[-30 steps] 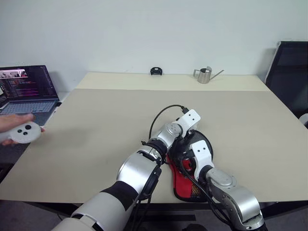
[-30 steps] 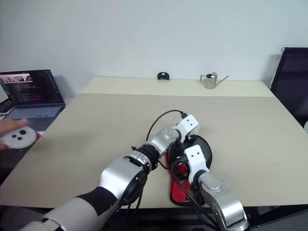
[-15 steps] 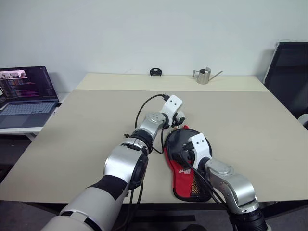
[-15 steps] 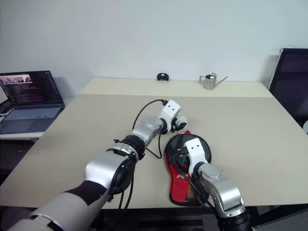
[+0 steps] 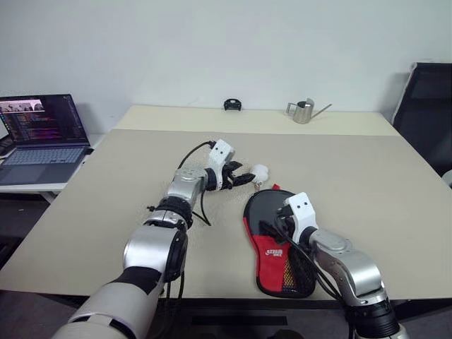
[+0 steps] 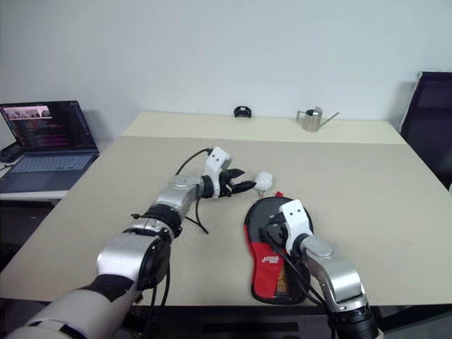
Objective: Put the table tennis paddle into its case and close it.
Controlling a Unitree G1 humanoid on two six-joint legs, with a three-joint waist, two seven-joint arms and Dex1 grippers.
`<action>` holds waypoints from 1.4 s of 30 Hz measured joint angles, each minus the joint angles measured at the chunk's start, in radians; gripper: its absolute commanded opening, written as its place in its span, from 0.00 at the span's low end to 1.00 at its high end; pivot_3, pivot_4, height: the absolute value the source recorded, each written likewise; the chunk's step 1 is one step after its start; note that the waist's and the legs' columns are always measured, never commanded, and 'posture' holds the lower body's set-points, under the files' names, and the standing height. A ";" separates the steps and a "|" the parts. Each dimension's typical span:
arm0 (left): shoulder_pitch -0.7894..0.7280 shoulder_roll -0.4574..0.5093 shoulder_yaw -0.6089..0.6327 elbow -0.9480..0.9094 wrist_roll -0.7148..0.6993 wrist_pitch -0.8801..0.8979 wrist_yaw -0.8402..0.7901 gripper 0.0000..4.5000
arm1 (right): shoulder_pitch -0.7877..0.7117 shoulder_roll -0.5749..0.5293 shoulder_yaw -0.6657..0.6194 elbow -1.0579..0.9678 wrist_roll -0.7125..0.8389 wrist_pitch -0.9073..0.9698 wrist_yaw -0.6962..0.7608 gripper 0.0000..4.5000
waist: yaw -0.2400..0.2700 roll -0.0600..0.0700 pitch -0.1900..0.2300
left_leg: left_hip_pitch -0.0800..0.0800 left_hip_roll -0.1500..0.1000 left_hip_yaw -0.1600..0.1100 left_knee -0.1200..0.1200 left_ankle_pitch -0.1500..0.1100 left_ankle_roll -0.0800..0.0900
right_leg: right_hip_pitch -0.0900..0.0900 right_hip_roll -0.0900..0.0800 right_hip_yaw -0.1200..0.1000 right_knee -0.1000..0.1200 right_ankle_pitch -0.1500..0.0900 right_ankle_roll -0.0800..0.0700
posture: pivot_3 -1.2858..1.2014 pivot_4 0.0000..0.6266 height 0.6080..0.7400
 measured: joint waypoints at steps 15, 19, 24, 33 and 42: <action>0.392 0.018 -0.202 -0.729 -0.112 0.225 -0.198 0.76 | 0.016 -0.255 -0.212 -0.134 0.270 0.215 0.232 1.00 | 0.006 0.016 0.012 | -0.010 -0.001 -0.008 0.001 0.000 0.000 | -0.004 -0.002 -0.008 -0.002 0.000 -0.001 | 0.52 0.24 1.00; 0.392 -0.002 -0.242 -0.743 -0.113 0.221 -0.194 0.76 | 0.019 -0.361 -0.332 -0.200 0.376 0.278 0.294 1.00 | 0.010 0.018 0.015 | -0.011 -0.001 -0.009 0.001 0.000 0.000 | -0.004 -0.002 -0.010 -0.003 -0.001 -0.001 | 0.52 0.24 1.00; 0.376 -0.031 -0.309 -0.700 -0.082 0.155 -0.157 0.76 | 0.019 -0.432 -0.403 -0.237 0.469 0.307 0.334 1.00 | 0.011 0.018 0.015 | -0.011 -0.001 -0.010 0.001 0.000 0.000 | -0.003 -0.002 -0.011 -0.003 -0.001 -0.002 | 0.52 0.24 1.00; 0.356 -0.078 -0.353 -0.519 -0.030 0.074 -0.068 0.76 | -0.037 -0.489 -0.435 -0.184 0.512 0.299 0.330 1.00 | 0.013 0.017 0.016 | -0.011 -0.001 -0.010 0.001 0.000 0.000 | -0.004 -0.002 -0.011 -0.003 -0.001 -0.001 | 0.52 0.24 1.00; 0.346 -0.098 -0.384 -0.484 0.000 0.008 -0.044 0.76 | -0.362 -0.375 -0.306 0.076 0.465 0.220 0.260 1.00 | 0.018 0.018 0.016 | -0.010 -0.001 -0.011 0.001 0.000 0.000 | -0.003 -0.002 -0.012 -0.002 -0.001 -0.002 | 0.52 0.24 1.00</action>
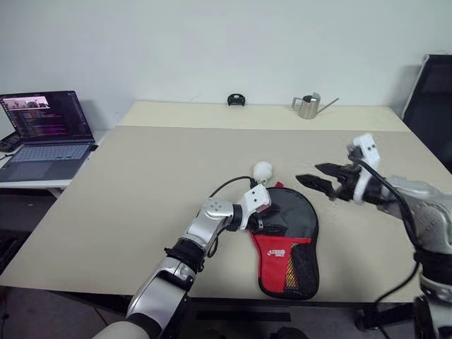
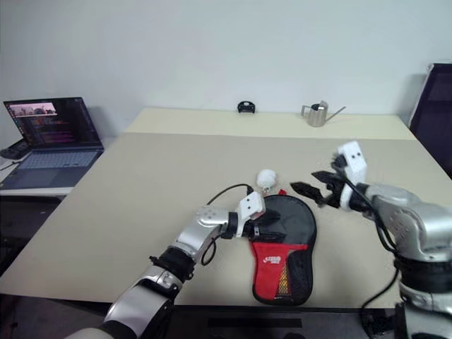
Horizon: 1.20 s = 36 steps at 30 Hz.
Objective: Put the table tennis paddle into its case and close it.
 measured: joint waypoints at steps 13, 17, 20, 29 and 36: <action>0.021 0.001 -0.003 -0.031 -0.003 0.026 0.022 0.76 | -0.352 0.259 0.211 0.721 -0.302 -0.384 -0.073 1.00 | 0.000 0.001 0.000 | 0.000 0.000 0.001 0.001 0.000 0.000 | -0.001 0.000 0.001 0.001 0.000 0.000 | 0.52 0.24 1.00; 0.030 0.004 -0.005 -0.051 -0.003 0.031 0.023 0.76 | -0.480 0.334 0.200 1.022 -0.363 -0.533 -0.115 1.00 | -0.002 0.001 0.000 | 0.000 0.000 0.001 0.000 0.001 -0.001 | -0.002 0.000 0.001 0.001 0.000 0.000 | 0.52 0.24 1.00; 0.039 0.006 -0.006 -0.068 -0.003 0.043 0.028 0.76 | -0.558 0.371 0.193 1.205 -0.405 -0.653 -0.142 1.00 | -0.004 0.001 0.000 | -0.001 0.000 0.001 0.000 0.002 -0.003 | -0.002 -0.001 0.001 0.001 0.000 -0.001 | 0.52 0.24 1.00; 0.077 0.020 -0.008 -0.136 -0.002 0.069 0.044 0.76 | -0.597 0.467 0.157 1.474 -0.491 -0.843 -0.227 1.00 | -0.018 0.002 -0.001 | -0.001 0.000 0.001 0.000 0.002 -0.004 | -0.002 -0.001 0.001 0.001 0.000 -0.001 | 0.52 0.24 1.00; 0.106 0.030 -0.012 -0.188 -0.002 0.092 0.064 0.76 | -0.597 0.511 0.153 1.523 -0.537 -0.890 -0.292 1.00 | -0.022 0.002 -0.001 | 0.000 0.000 0.001 0.000 0.003 -0.005 | -0.002 -0.001 0.001 0.001 0.000 -0.001 | 0.52 0.24 1.00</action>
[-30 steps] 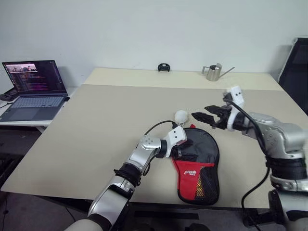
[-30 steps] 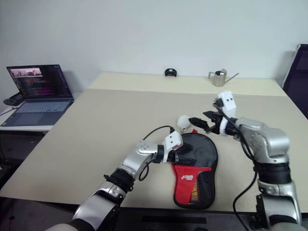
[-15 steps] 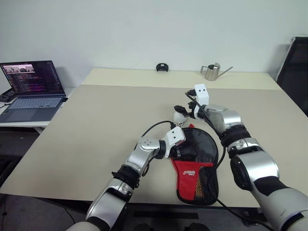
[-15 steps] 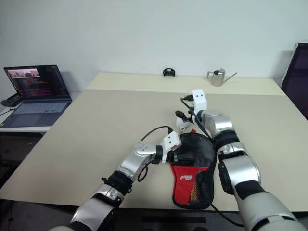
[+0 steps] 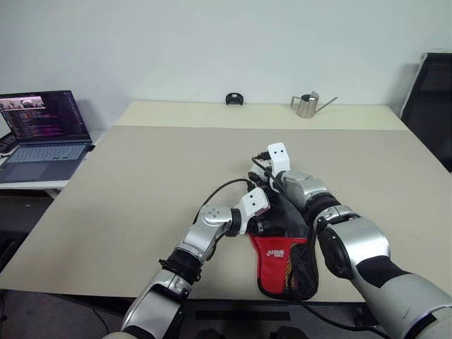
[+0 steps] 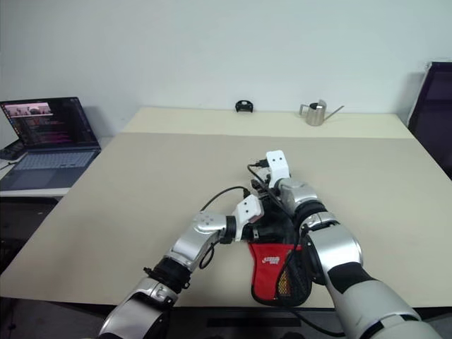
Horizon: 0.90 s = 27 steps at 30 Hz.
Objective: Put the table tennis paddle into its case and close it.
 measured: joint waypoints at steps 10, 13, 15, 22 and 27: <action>0.015 0.010 -0.010 -0.033 0.000 0.016 0.018 0.76 | 0.000 0.020 0.003 0.017 -0.073 -0.044 -0.070 0.32 | -0.002 0.000 0.000 | 0.000 0.000 0.000 0.000 0.000 0.000 | 0.000 0.000 0.000 0.000 0.000 0.000 | 0.52 0.24 1.00; 0.008 0.008 -0.013 -0.020 0.001 0.008 0.020 0.76 | 0.001 0.020 0.005 0.018 -0.094 -0.055 -0.072 0.13 | -0.002 0.000 0.000 | 0.000 0.000 0.000 0.000 0.000 -0.001 | 0.000 0.000 0.000 0.000 0.000 0.000 | 0.52 0.24 1.00; -0.004 -0.003 -0.015 0.014 0.004 -0.011 0.020 0.76 | 0.002 0.019 0.005 0.018 -0.110 -0.060 -0.075 0.03 | 0.000 0.000 0.000 | 0.001 0.000 0.000 0.000 0.000 -0.001 | 0.001 0.000 0.000 0.000 0.000 0.000 | 0.52 0.24 1.00; -0.055 -0.031 -0.031 0.114 0.015 -0.070 0.017 0.76 | 0.002 -0.008 0.002 0.017 -0.118 -0.069 -0.082 0.01 | 0.004 0.001 -0.001 | 0.002 -0.001 -0.001 0.000 0.000 0.000 | 0.003 -0.001 -0.001 0.000 0.000 0.000 | 0.52 0.24 1.00; -0.073 -0.038 -0.031 0.165 0.015 -0.099 -0.001 0.76 | 0.002 -0.069 0.000 0.017 -0.121 -0.080 -0.083 0.01 | 0.004 0.002 -0.001 | 0.005 -0.001 -0.001 0.000 -0.002 0.003 | 0.006 -0.001 -0.002 0.000 0.000 0.000 | 0.52 0.24 1.00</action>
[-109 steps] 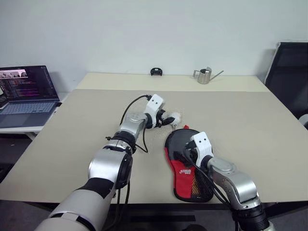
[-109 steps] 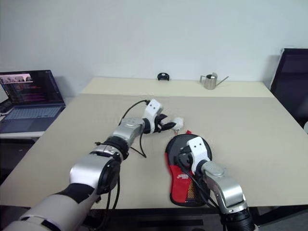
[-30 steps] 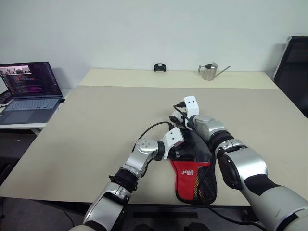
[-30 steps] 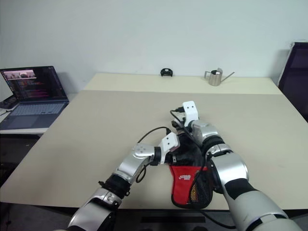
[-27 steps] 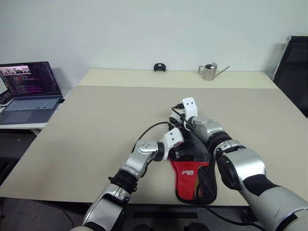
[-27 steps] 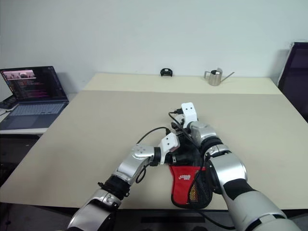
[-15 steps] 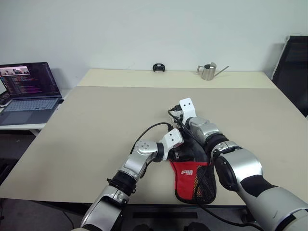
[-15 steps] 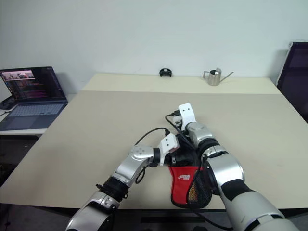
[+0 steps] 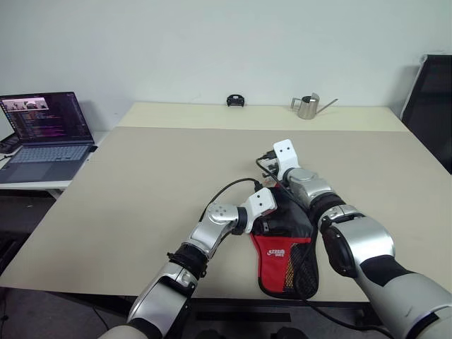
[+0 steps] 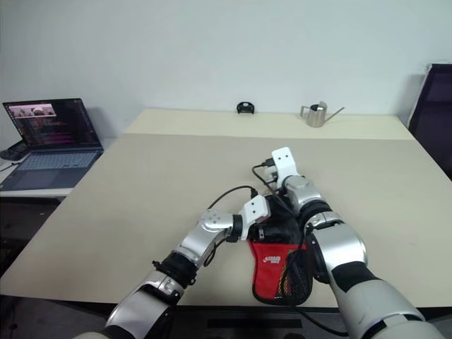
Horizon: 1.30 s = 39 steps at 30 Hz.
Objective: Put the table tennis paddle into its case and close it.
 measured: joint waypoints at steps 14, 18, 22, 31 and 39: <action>-0.010 -0.019 0.000 0.053 -0.001 -0.037 -0.005 0.76 | 0.082 -0.139 -0.004 -0.054 -0.009 0.000 0.012 0.01 | 0.011 0.001 -0.003 | 0.001 0.000 -0.001 0.000 0.000 0.001 | 0.002 0.000 -0.001 -0.001 0.000 0.000 | 0.52 0.24 1.00; -0.020 -0.033 0.000 0.073 -0.001 -0.039 -0.005 0.76 | 0.191 -0.183 -0.005 -0.174 -0.006 0.024 0.020 0.01 | 0.023 0.001 -0.003 | 0.001 -0.001 -0.001 0.000 0.000 0.001 | 0.003 0.000 -0.001 -0.002 0.000 0.000 | 0.52 0.24 1.00; -0.032 -0.046 0.000 0.097 -0.001 -0.039 -0.006 0.76 | 0.365 -0.242 -0.007 -0.462 0.014 0.130 0.056 0.01 | 0.032 0.002 -0.005 | 0.000 -0.001 -0.003 0.000 0.000 0.001 | 0.004 0.000 -0.002 -0.003 0.000 0.000 | 0.52 0.24 1.00; -0.080 -0.057 -0.002 0.171 0.008 -0.058 -0.025 0.76 | 0.684 -0.383 -0.080 -1.095 0.104 0.542 0.140 0.01 | 0.037 0.004 -0.006 | 0.001 -0.001 -0.004 0.000 -0.001 0.002 | 0.004 0.000 -0.003 -0.003 0.000 0.000 | 0.52 0.24 1.00; -0.100 -0.079 -0.003 0.210 0.016 -0.074 -0.039 0.76 | 1.027 -0.591 -0.206 -1.662 0.317 0.971 0.334 0.01 | 0.052 0.004 -0.007 | -0.001 -0.003 -0.006 0.000 -0.002 0.004 | 0.006 0.000 -0.005 -0.008 -0.001 0.001 | 0.52 0.24 1.00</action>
